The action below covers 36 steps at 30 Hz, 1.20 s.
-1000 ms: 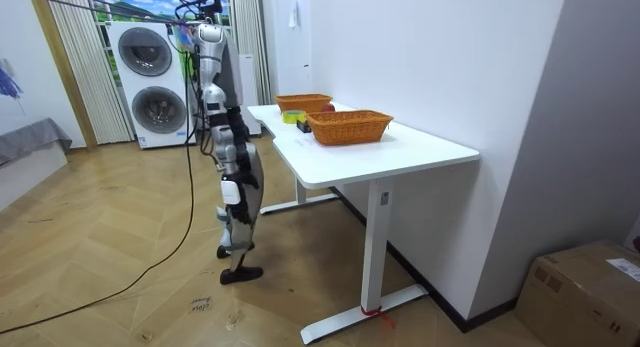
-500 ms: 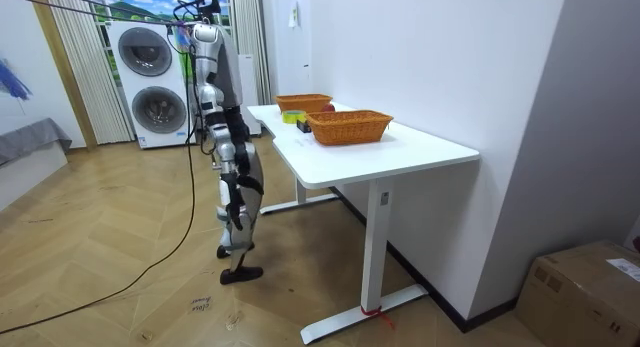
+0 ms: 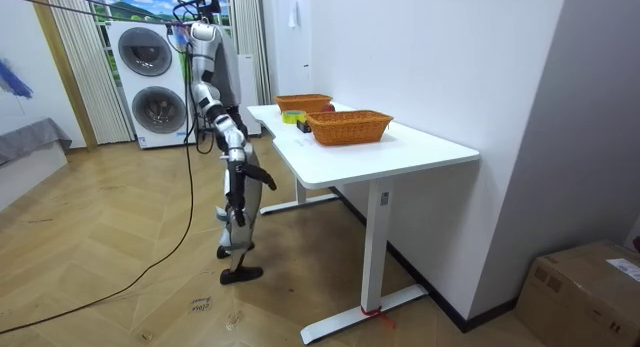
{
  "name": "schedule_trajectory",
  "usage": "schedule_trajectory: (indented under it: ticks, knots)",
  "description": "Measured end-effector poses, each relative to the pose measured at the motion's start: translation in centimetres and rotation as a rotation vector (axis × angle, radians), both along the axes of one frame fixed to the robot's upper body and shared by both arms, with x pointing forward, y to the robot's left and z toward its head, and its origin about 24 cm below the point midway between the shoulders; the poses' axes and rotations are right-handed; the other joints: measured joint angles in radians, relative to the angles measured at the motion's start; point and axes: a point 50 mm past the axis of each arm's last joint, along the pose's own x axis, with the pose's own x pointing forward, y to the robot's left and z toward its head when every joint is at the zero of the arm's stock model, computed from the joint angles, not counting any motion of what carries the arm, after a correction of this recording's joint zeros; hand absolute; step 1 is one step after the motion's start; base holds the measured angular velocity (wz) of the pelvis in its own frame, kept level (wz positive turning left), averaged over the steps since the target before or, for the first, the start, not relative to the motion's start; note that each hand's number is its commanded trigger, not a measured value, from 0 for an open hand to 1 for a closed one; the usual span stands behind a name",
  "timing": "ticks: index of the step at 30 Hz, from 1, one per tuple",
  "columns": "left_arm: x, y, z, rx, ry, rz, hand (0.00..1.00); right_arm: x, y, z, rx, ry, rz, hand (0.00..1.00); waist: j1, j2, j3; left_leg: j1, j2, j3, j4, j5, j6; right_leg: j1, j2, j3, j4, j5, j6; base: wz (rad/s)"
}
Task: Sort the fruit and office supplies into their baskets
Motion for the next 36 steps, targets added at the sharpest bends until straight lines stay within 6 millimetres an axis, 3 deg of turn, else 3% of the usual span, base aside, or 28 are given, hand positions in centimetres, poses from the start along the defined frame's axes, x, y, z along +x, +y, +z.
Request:
schedule_trajectory:
  ticks: [18, 24, 28, 36]
  knots:
    - [0.9, -0.1, 0.1, -0.002, -0.035, -0.034, 0.0, 2.4, -2.1, 4.0, -0.19, -0.017, -0.137, 0.0, -0.005, 0.0, -0.0025, -0.024, -0.002, 0.0, 0.0, 0.001, 0.001, -0.017, -0.001, 0.002, -0.012, -0.001, 0.003, 0.0]
    - [1.1, -0.2, 0.0, -0.006, -0.043, -0.045, 0.0, 4.5, -3.4, 7.4, -0.364, -0.054, -0.088, 0.0, 0.015, 0.001, 0.0001, -0.011, -0.002, 0.002, -0.009, 0.001, 0.001, -0.013, 0.002, 0.006, -0.015, 0.001, 0.003, -0.01]
    - [1.1, -0.5, -0.1, -0.017, -0.035, -0.06, 0.0, 5.2, -3.6, 9.0, -0.43, -0.068, -0.087, 0.0, 0.025, -0.006, 0.0004, -0.016, -0.002, 0.002, -0.011, 0.001, 0.001, -0.017, 0.002, 0.005, -0.015, 0.001, 0.003, -0.01]
    - [1.3, -0.6, -0.1, -0.027, -0.038, -0.077, 0.0, 7.5, -3.5, 14.0, -0.643, -0.195, -0.069, 0.0, 0.028, -0.025, 0.0053, -0.034, -0.002, -0.001, -0.009, 0.001, 0.001, -0.03, 0.001, -0.001, -0.014, 0.002, 0.004, 0.0]
